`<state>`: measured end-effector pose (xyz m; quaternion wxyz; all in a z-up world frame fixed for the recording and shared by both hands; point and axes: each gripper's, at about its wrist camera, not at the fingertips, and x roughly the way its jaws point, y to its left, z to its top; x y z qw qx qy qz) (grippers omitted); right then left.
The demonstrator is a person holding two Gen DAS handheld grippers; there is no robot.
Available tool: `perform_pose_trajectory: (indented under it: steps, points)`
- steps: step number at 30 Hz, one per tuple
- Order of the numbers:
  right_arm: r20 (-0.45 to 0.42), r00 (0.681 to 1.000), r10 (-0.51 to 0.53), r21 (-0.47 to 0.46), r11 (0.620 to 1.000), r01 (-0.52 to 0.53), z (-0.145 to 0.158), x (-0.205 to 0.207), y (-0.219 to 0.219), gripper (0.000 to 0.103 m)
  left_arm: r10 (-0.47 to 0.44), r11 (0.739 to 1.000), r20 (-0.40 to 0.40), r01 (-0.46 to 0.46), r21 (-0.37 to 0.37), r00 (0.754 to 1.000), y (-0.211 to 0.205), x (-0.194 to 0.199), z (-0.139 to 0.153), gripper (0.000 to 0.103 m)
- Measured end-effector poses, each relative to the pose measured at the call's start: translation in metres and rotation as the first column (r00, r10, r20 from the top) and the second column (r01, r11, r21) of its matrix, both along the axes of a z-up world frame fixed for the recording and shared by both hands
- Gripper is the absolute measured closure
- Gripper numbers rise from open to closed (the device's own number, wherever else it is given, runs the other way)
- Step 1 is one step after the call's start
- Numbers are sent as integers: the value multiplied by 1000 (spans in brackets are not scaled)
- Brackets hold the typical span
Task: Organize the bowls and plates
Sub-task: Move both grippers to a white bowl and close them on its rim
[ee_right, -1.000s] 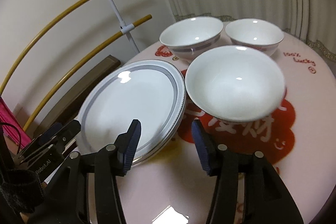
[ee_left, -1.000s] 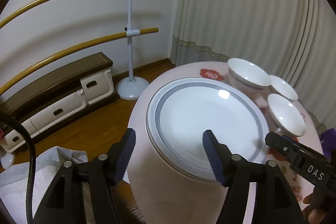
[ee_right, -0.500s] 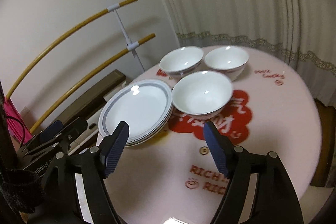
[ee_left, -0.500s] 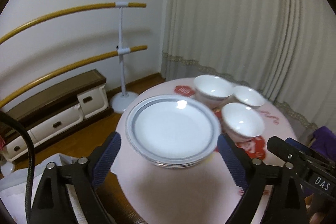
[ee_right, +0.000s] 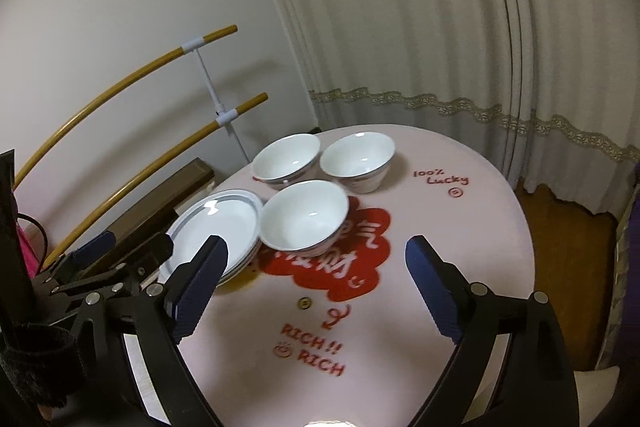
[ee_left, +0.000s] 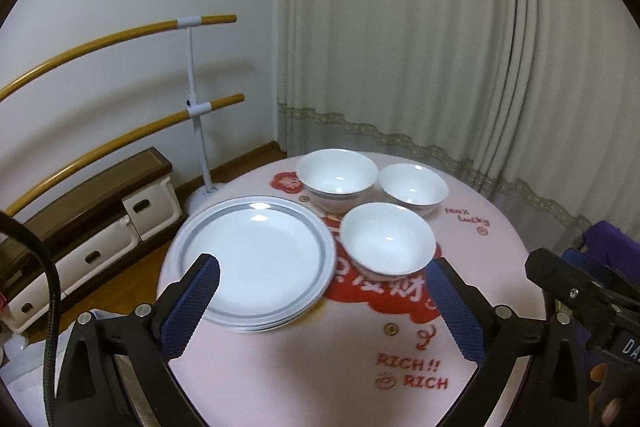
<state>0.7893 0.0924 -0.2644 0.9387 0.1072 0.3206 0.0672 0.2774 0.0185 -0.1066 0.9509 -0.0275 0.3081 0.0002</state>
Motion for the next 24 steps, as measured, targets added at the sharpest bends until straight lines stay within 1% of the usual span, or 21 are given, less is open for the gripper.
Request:
perform_pose_trajectory:
  steps: [3, 7, 11, 13, 14, 17, 18, 19, 20, 24]
  points:
    - [-20, 1000, -17, -16, 1000, 17, -5, 14, -9, 11, -11, 1000, -18, 11, 29, 1000, -8, 20, 1, 1]
    - [-56, 998, -22, 6, 1000, 23, -19, 41, -19, 11, -21, 997, -46, 24, 68, 999, -15, 51, -2, 1]
    - [-117, 993, -26, 22, 999, 29, -40, 72, -25, 11, -4, 993, -75, 13, 117, 997, -18, 89, -6, 1]
    - [-152, 988, -23, 31, 999, 28, -50, 88, -26, 12, -5, 992, -94, 16, 127, 996, -18, 106, -12, 1]
    - [-165, 986, -17, 36, 999, 23, -55, 96, -26, 13, 1, 991, -102, 13, 136, 995, -18, 115, -15, 1]
    - [-202, 979, -3, 44, 999, 12, -69, 114, -22, 21, 9, 990, -128, 10, 143, 992, -20, 135, -26, 1]
    - [-216, 976, 3, 44, 999, 7, -74, 120, -20, 26, 5, 990, -141, 15, 141, 990, -21, 141, -30, 1]
    - [-230, 973, 11, 46, 999, 0, -79, 126, -19, 30, 0, 990, -154, 22, 139, 988, -22, 144, -34, 1]
    - [-245, 969, 19, 51, 999, -7, -85, 131, -18, 30, 0, 989, -167, 25, 144, 986, -23, 150, -39, 2]
    - [-292, 956, 39, 70, 997, -20, -104, 145, -18, 40, -24, 988, -191, 53, 144, 981, -28, 169, -48, 3]
